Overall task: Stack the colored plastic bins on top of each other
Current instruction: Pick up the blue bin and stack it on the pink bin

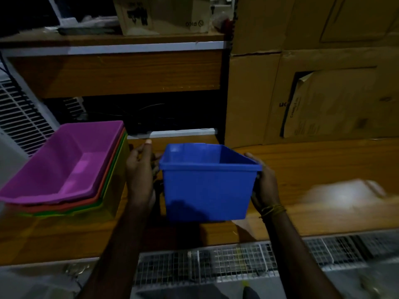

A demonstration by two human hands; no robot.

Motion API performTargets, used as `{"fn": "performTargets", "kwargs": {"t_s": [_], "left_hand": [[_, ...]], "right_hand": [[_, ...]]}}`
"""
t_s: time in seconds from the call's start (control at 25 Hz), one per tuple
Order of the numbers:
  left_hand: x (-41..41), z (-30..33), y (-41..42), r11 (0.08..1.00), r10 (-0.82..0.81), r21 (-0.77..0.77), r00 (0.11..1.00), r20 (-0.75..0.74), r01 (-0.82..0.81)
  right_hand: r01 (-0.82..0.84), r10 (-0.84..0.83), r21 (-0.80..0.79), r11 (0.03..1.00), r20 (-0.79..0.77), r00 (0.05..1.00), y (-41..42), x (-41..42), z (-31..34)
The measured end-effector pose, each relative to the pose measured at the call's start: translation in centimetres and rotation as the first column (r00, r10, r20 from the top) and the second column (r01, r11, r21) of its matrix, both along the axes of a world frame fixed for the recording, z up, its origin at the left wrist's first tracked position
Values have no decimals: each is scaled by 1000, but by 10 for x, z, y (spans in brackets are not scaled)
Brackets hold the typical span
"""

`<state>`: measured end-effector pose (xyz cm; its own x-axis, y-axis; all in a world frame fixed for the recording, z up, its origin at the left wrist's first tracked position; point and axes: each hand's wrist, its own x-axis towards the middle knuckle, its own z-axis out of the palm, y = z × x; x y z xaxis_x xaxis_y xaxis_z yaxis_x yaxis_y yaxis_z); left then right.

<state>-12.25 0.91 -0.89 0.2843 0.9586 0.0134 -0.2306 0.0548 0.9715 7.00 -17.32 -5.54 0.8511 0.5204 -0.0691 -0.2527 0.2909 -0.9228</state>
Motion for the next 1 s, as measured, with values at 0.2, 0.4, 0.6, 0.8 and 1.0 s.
{"fn": "performTargets", "kwargs": {"t_s": [0.2, 0.4, 0.6, 0.8, 1.0], "left_hand": [[-7, 13, -15, 998, -67, 27, 991, 120, 64], [-10, 4, -22, 995, -90, 49, 996, 21, 89], [-12, -22, -11, 977, -212, -56, 974, -81, 208], [-12, -44, -7, 962, -253, -159, 940, -229, 221], [3, -56, -28, 967, -94, 122, 758, -645, 223]], "right_hand": [[30, -32, 21, 999, 123, 992, -9, -30, 3], [110, -103, -31, 993, 172, 980, -15, -37, 11], [123, -106, -82, 989, 193, 976, -26, -33, 5], [35, 8, -210, 977, 200, 980, -34, -24, -10], [-5, 98, -373, 928, 230, 968, -34, -25, -32]]}}
